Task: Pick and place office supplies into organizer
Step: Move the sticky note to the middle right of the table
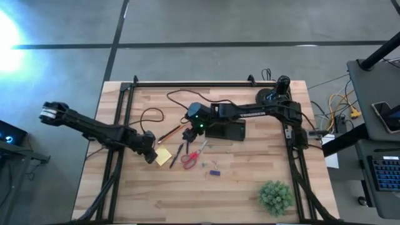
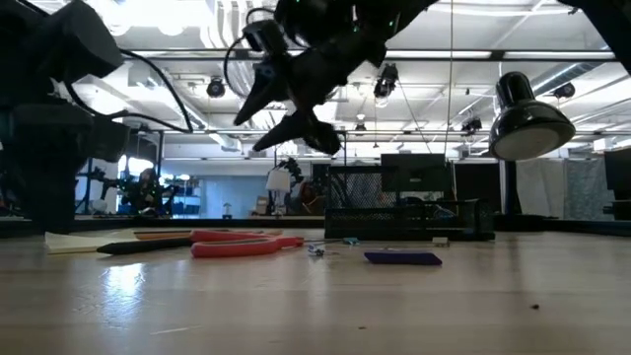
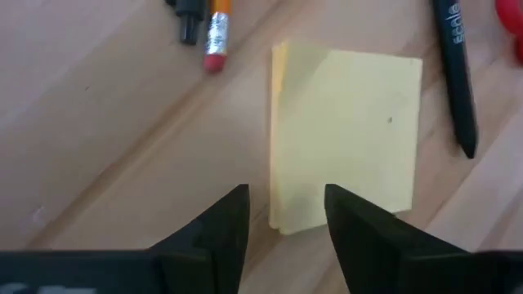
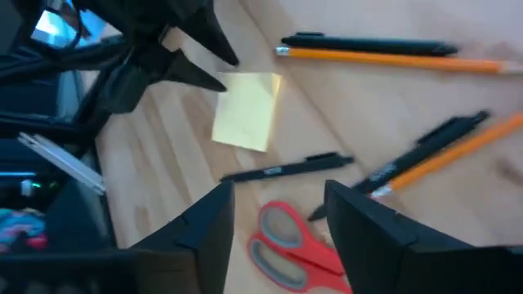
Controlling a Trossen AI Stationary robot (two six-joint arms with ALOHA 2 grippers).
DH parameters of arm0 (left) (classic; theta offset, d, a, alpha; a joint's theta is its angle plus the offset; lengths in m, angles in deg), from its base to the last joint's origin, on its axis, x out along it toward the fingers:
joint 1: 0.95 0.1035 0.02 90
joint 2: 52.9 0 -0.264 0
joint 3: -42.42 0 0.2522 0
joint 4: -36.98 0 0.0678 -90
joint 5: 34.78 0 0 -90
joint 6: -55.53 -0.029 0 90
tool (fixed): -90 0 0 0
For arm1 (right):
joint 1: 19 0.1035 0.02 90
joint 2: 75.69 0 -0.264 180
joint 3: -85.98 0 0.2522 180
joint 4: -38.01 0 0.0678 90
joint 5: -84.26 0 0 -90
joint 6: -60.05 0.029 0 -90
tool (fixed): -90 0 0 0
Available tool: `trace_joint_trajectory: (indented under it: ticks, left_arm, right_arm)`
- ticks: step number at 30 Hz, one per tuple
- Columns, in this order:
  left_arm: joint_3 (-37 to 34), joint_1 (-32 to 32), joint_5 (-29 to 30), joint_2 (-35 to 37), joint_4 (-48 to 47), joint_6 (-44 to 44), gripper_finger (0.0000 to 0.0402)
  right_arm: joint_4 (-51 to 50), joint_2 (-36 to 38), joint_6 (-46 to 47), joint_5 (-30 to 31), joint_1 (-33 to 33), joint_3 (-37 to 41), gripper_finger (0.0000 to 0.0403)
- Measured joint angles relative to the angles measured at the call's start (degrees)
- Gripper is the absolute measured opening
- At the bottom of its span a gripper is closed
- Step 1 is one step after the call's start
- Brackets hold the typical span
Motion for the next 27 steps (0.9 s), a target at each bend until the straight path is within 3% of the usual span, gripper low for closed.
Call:
trace_joint_trajectory:
  ticks: [5, 11, 19, 27]
  left_arm:
    - [0.02, -0.1, -0.19, -2.42, 2.45, 0.02, 0.0089]
    - [0.09, -0.33, -0.11, -6.25, 5.57, 0.01, 0.0033]
    - [0.12, -0.37, -0.04, -13.81, 19.15, -1.41, 0.0001]
    - [0.38, -0.31, 0.48, -23.69, 23.91, -1.27, 0.0]
  right_arm:
    - [9.87, -5.41, 5.37, -7.83, 0.08, 0.08, 0.0141]
    - [10.48, -8.07, 5.01, -8.56, 0.35, -2.59, 0.0137]
    - [3.34, -12.09, -6.67, -7.89, 1.28, -9.26, 0.0164]
    - [-12.51, -12.21, -26.14, -6.67, 4.41, -12.34, 0.0175]
